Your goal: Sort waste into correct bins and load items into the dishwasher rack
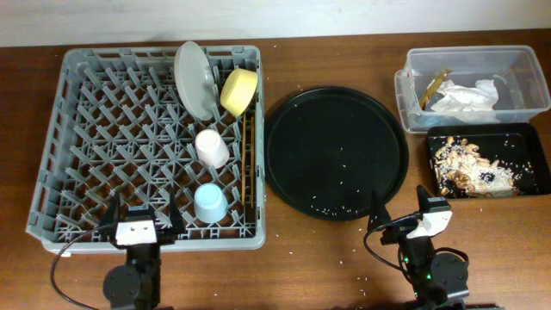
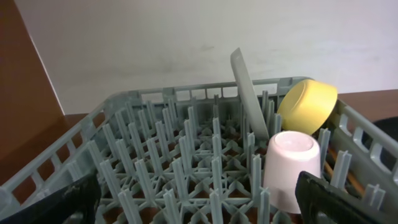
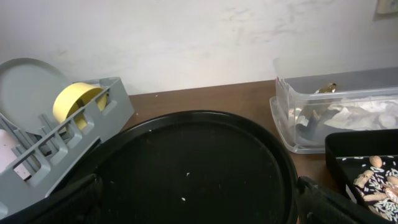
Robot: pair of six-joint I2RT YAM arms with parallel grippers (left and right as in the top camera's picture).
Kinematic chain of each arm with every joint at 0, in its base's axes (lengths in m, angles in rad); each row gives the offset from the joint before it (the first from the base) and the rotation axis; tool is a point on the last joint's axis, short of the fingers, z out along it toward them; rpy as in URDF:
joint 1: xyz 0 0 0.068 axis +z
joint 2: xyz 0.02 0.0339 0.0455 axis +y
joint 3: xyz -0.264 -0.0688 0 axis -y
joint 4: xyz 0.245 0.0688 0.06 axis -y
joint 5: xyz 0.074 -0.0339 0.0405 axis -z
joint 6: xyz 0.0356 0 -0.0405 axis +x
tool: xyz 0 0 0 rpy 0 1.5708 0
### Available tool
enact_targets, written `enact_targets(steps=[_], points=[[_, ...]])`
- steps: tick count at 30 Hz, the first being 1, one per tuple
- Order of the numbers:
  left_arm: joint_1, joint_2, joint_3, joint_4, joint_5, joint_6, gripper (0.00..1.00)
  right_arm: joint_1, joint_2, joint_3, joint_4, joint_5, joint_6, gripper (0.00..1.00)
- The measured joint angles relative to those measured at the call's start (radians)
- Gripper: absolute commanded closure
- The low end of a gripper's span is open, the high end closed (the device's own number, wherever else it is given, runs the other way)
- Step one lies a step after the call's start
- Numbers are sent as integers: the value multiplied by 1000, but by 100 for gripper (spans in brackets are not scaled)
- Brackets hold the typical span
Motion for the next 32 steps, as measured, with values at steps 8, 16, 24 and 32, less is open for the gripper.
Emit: enact_targets(steps=[8,16,24,32], points=[[0,-90,-27,-130,-18,0,0,0,0,0,0,0,0,2],[0,-90,-27,-130,-18,0,0,0,0,0,0,0,-2,2],[0,-90,-27,-130,-18,0,0,0,0,0,0,0,-2,2],[0,-90,-27,-130,-18,0,0,0,0,0,0,0,-2,2]])
